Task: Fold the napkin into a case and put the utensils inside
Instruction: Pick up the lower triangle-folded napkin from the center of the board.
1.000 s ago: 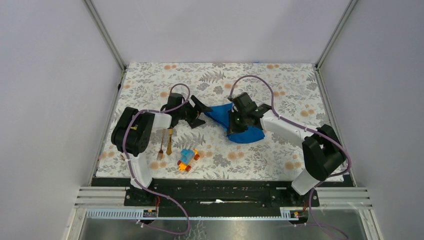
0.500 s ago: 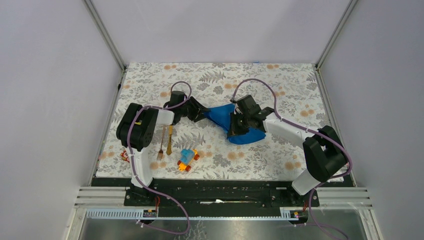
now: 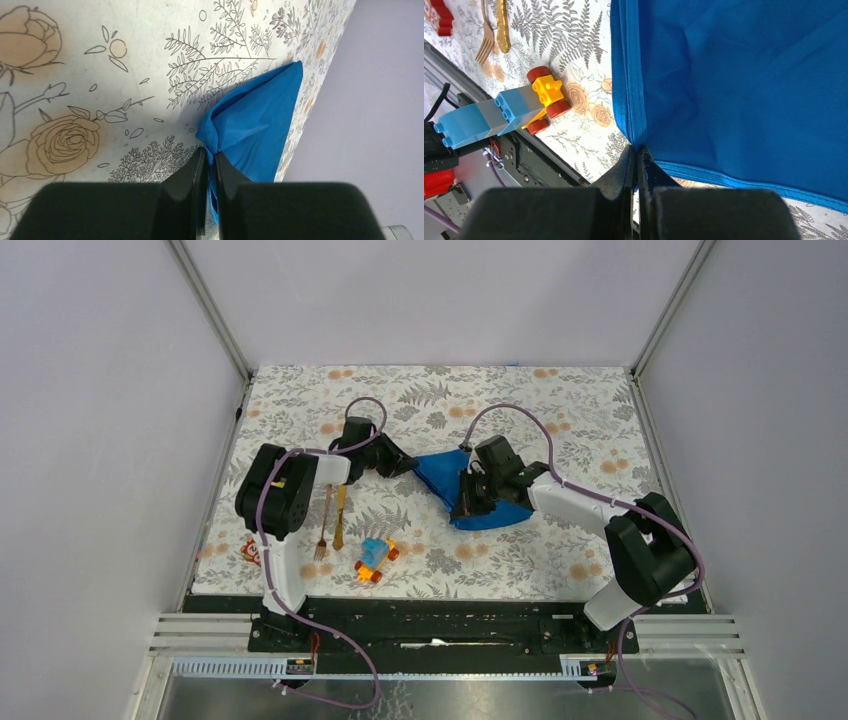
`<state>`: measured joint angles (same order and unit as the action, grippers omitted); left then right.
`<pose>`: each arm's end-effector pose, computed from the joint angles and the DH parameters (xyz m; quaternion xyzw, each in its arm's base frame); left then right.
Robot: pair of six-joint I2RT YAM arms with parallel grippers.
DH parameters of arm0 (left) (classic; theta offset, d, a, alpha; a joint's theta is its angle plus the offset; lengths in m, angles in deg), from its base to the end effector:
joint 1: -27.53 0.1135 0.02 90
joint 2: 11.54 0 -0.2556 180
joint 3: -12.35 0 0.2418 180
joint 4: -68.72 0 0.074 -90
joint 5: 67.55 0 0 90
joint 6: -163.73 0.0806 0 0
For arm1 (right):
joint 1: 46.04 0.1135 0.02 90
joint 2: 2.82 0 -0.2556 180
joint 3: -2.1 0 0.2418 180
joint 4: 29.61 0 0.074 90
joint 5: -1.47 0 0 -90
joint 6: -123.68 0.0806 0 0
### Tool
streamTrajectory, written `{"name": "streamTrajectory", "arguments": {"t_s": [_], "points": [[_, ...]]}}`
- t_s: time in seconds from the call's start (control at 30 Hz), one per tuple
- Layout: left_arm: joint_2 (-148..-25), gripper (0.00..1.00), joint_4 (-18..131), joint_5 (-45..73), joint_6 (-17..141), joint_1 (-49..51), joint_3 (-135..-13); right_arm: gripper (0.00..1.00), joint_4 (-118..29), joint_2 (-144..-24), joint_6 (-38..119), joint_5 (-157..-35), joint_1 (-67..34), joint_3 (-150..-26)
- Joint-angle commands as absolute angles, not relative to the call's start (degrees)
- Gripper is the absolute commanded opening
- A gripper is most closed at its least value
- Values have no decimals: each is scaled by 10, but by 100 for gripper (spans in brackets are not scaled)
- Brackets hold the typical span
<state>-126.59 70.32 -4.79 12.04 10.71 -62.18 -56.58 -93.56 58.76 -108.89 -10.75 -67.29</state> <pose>0.3965 -0.1584 0.0964 -0.2408 0.8493 -0.4297 0.1900 0.2678 0.2239 0.1693 -0.1445 0.9106 0.3188 0.2196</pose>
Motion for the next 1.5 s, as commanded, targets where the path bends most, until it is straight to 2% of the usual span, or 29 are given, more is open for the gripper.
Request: {"name": "streamTrajectory", "arguments": {"t_s": [0.0, 0.27, 0.43, 0.67, 0.9, 1.0, 1.2, 1.43, 1.47], "points": [[-1254, 12, 688, -46, 154, 121, -645, 0, -526, -908, 603, -1132, -108, -660], [-1177, 6, 566, -9, 243, 165, -644, 0, -447, -944, 641, -1180, -64, -632], [-1139, 0, 507, 49, 266, 154, -654, 0, -330, -960, 705, -1250, -60, -592], [-1137, 0, 407, 230, 248, 78, -732, 0, -190, -964, 783, -1322, -104, -499], [-1191, 0, 280, 433, 204, -15, -846, 0, -144, -952, 802, -1352, -147, -436], [-1205, 0, 257, 479, 183, -37, -867, 0, -141, -946, 801, -1357, -159, -419], [-1214, 0, 278, 422, 231, -23, -870, 0, -178, -948, 772, -1347, -153, -432], [-1166, 1, 448, 91, 304, 85, -719, 0, -212, -961, 762, -1318, -101, -479], [-1167, 6, 455, 53, 314, 98, -712, 0, -215, -962, 761, -1313, -98, -482]]}}
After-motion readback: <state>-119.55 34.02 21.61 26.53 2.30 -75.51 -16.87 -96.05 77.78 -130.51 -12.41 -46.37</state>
